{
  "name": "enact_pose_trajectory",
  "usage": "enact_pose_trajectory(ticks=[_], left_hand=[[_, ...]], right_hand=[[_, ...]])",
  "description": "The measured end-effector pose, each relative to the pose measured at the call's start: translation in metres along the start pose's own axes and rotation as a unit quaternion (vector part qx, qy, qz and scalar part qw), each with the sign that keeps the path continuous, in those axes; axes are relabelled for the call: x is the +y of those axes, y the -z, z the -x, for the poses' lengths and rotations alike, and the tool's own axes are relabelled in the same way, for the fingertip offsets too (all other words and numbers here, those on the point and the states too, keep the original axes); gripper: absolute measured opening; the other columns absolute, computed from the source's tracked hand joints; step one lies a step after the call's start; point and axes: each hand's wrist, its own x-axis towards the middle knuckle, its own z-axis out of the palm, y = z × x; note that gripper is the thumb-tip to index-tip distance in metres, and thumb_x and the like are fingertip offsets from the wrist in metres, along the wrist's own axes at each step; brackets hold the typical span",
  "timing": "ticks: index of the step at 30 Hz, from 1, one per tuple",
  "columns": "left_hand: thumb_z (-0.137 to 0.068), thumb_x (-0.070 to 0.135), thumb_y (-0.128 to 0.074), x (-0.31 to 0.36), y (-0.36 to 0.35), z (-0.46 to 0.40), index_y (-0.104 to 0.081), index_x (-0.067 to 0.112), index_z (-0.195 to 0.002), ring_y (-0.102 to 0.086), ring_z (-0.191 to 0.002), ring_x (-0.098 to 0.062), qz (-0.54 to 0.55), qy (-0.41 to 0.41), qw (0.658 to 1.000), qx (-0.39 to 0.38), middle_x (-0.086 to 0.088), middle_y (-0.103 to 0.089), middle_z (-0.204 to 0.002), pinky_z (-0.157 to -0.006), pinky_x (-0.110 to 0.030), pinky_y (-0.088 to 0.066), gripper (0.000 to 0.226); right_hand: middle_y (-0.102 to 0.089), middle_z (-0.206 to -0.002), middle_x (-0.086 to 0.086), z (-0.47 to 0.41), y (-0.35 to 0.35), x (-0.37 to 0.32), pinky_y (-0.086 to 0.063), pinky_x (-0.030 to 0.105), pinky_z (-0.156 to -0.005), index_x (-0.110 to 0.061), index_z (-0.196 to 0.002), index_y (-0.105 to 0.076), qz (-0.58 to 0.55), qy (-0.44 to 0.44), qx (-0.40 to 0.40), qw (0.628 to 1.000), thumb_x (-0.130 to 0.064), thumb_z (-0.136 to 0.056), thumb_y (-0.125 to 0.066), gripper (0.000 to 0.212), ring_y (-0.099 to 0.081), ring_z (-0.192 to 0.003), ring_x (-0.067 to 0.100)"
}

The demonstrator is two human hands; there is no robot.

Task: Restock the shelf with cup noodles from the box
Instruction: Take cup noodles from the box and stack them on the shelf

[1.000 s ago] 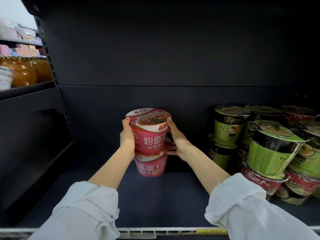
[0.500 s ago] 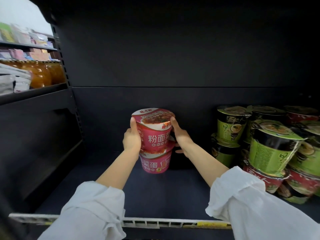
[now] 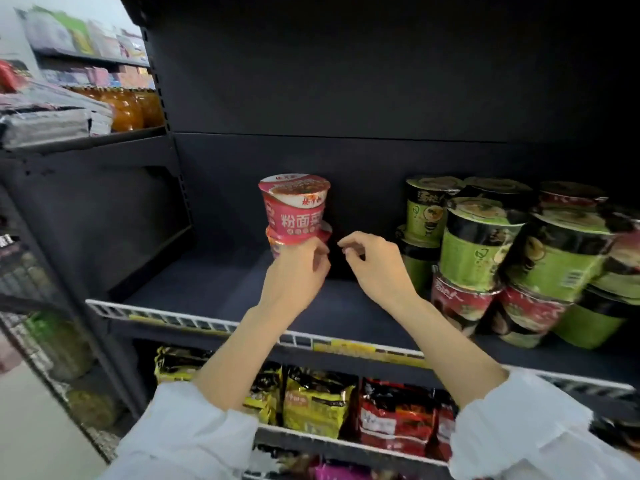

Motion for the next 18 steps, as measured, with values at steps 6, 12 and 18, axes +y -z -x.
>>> enact_pose_trajectory(ticks=[6, 12, 18], left_hand=[[-0.092, 0.025, -0.052, 0.080, -0.008, 0.094, -0.058, 0.023, -0.114, -0.062, -0.092, -0.018, -0.032, -0.062, 0.996, -0.051, 0.007, -0.069, -0.095, -0.076, -0.037, -0.052, 0.023], [-0.093, 0.026, -0.053, 0.148, -0.047, 0.198, -0.060, 0.020, -0.107, -0.064, -0.080, -0.014, 0.041, -0.101, 0.990, -0.091, 0.012, -0.060, -0.081, -0.069, -0.035, -0.055, 0.017], [-0.091, 0.023, -0.056, 0.240, -0.096, 0.314, -0.064, 0.021, -0.098, -0.064, -0.079, -0.013, 0.145, -0.089, 0.969, -0.180, 0.005, -0.066, -0.086, -0.071, -0.032, -0.055, 0.011]], right_hand=[[-0.071, -0.088, -0.002, 0.108, 0.066, 0.021, -0.055, 0.041, -0.074, -0.024, -0.107, -0.065, 0.028, -0.015, 0.017, 0.999, -0.021, -0.093, -0.050, 0.021, -0.065, -0.082, 0.015], [-0.072, -0.085, 0.002, 0.238, 0.141, 0.053, -0.056, 0.041, -0.071, -0.019, -0.103, -0.067, 0.071, -0.099, 0.033, 0.992, -0.021, -0.093, -0.050, 0.020, -0.067, -0.078, 0.020], [-0.065, -0.072, 0.002, 0.382, 0.214, 0.082, -0.052, 0.031, -0.058, -0.013, -0.097, -0.068, 0.124, -0.203, -0.001, 0.971, -0.024, -0.096, -0.048, 0.023, -0.062, -0.065, 0.021]])
